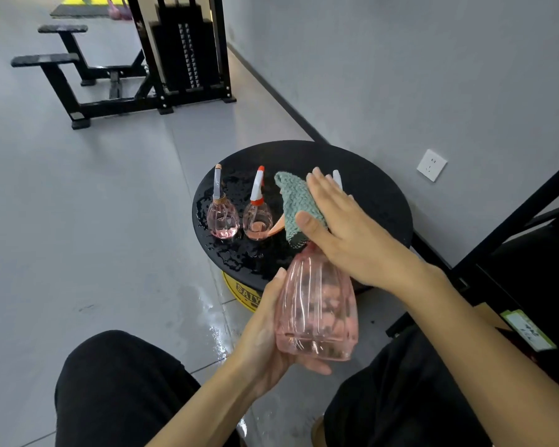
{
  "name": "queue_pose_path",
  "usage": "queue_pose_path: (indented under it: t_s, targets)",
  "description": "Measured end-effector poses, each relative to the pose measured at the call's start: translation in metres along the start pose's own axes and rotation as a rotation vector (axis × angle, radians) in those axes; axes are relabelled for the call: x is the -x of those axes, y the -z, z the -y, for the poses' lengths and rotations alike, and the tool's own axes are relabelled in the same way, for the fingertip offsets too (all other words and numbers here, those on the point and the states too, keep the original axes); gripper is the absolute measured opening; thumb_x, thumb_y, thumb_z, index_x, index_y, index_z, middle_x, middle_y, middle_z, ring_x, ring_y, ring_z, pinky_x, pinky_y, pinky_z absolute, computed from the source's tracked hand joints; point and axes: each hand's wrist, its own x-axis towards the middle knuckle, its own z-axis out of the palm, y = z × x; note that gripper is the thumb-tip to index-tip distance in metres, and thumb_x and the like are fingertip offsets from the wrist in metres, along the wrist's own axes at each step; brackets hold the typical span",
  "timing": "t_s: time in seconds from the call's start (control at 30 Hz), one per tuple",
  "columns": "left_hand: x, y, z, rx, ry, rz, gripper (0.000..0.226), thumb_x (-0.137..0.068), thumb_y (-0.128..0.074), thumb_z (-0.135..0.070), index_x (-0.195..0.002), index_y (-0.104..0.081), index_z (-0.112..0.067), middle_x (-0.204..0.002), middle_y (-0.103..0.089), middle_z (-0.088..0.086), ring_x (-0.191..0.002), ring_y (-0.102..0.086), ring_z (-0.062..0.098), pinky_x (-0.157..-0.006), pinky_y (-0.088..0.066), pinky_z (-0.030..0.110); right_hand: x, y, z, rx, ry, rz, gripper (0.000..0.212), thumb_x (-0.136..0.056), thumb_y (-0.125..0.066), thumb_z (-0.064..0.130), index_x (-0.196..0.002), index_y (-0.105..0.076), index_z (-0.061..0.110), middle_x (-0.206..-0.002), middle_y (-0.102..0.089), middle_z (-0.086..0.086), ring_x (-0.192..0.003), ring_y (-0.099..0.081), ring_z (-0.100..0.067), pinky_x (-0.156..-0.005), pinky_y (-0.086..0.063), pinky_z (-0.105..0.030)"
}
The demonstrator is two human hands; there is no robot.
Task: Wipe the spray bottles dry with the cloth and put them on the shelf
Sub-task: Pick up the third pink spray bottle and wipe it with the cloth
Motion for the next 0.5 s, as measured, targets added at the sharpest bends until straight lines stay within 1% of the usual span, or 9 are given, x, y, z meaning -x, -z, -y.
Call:
queue_pose_path:
  t_s: [0.13, 0.23, 0.27, 0.33, 0.4, 0.5]
  targets:
    - [0.0, 0.002, -0.001, -0.005, -0.003, -0.028, 0.059, -0.087, -0.032, -0.062, -0.105, -0.074, -0.025, -0.105, -0.072, 0.018, -0.072, -0.072, 0.032, -0.045, -0.058, 0.035, 0.012, -0.007, 0.002, 0.027, 0.048, 0.059, 0.091, -0.079, -0.01, 0.074, -0.153, 0.011, 0.024, -0.159, 0.02, 0.012, -0.144, 0.019, 0.002, -0.12, 0.006, -0.028]
    - [-0.001, 0.005, -0.006, -0.008, -0.026, -0.056, 0.055, -0.085, -0.034, -0.062, -0.099, -0.075, -0.028, -0.097, -0.074, 0.014, -0.069, -0.072, 0.032, -0.043, -0.057, 0.035, 0.033, -0.013, 0.01, -0.022, 0.093, 0.083, 0.087, -0.081, -0.012, 0.072, -0.152, 0.01, 0.028, -0.157, 0.022, 0.019, -0.139, 0.023, 0.011, -0.116, 0.009, -0.019]
    - [-0.001, 0.005, -0.007, -0.015, -0.027, -0.05, 0.056, -0.085, -0.034, -0.062, -0.1, -0.075, -0.027, -0.096, -0.074, 0.015, -0.068, -0.072, 0.032, -0.044, -0.056, 0.036, 0.037, -0.013, 0.01, -0.032, 0.098, 0.087, 0.085, -0.082, -0.012, 0.071, -0.152, 0.01, 0.029, -0.156, 0.021, 0.021, -0.138, 0.023, 0.013, -0.116, 0.009, -0.019]
    - [-0.001, 0.004, -0.008, -0.024, -0.014, -0.033, 0.058, -0.084, -0.035, -0.063, -0.102, -0.074, -0.025, -0.098, -0.073, 0.019, -0.067, -0.072, 0.032, -0.044, -0.057, 0.036, 0.037, -0.012, 0.008, -0.007, 0.098, 0.076, 0.083, -0.083, -0.01, 0.071, -0.152, 0.01, 0.03, -0.157, 0.02, 0.021, -0.139, 0.021, 0.012, -0.119, 0.007, -0.023]
    - [-0.001, 0.001, -0.005, -0.013, -0.002, -0.014, 0.059, -0.084, -0.036, -0.062, -0.107, -0.073, -0.022, -0.103, -0.072, 0.02, -0.069, -0.072, 0.032, -0.043, -0.057, 0.036, 0.027, -0.01, 0.002, 0.028, 0.074, 0.027, 0.084, -0.083, -0.009, 0.071, -0.153, 0.009, 0.028, -0.158, 0.019, 0.017, -0.141, 0.02, 0.008, -0.121, 0.006, -0.028]
    - [-0.002, -0.002, 0.0, -0.006, 0.006, 0.009, 0.063, -0.087, -0.034, -0.061, -0.115, -0.069, -0.016, -0.103, -0.071, 0.021, -0.07, -0.072, 0.031, -0.044, -0.058, 0.036, 0.01, -0.005, -0.005, 0.0, 0.017, 0.001, 0.087, -0.082, -0.011, 0.072, -0.153, 0.009, 0.026, -0.159, 0.018, 0.012, -0.144, 0.018, 0.002, -0.12, 0.006, -0.03]
